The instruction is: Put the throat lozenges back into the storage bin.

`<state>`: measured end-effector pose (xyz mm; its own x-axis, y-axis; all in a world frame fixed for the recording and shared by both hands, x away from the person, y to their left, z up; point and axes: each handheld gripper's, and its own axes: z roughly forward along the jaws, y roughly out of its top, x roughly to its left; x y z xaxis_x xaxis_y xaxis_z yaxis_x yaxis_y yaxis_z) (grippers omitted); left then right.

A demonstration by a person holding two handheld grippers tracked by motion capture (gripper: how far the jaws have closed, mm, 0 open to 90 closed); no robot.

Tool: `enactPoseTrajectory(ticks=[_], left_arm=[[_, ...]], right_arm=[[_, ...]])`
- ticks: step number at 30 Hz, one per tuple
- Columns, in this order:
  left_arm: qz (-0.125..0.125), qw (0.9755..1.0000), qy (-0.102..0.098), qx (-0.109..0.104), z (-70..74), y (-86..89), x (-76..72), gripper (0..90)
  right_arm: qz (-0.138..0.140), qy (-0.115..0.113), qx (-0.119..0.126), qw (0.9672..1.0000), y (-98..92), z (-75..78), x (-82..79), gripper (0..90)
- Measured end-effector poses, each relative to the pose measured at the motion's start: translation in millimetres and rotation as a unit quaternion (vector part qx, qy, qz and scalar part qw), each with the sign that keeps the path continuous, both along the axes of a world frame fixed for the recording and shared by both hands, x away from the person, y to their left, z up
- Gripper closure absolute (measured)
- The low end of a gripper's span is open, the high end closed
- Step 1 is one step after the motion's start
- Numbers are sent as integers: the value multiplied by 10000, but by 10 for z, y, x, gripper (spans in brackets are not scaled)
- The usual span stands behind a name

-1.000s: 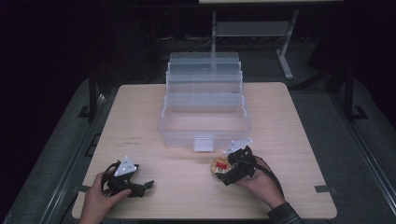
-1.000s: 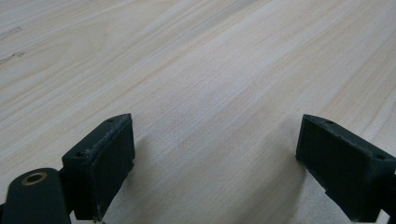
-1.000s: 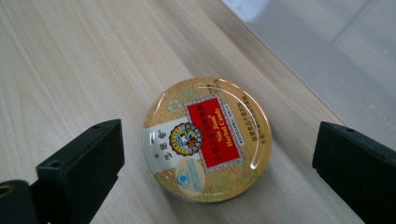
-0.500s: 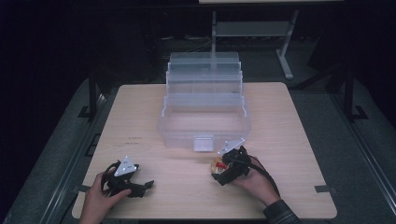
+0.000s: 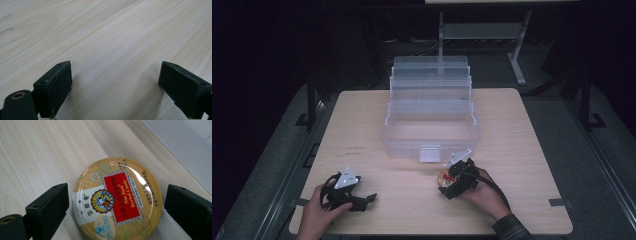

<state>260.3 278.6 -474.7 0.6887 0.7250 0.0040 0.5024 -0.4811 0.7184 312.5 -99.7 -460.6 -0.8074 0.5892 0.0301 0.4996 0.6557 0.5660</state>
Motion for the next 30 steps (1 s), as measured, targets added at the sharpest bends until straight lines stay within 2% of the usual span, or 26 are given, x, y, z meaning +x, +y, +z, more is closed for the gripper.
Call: enactPoseTrajectory(ticks=[10,30], left_arm=[[0,10000,1,0,0,0,0,107],[0,10000,1,1,0,0,0,107]], right_arm=[[6,81,-19,10000,11,-34,4,62],[69,27,-22,10000,0,-19,-9,179]])
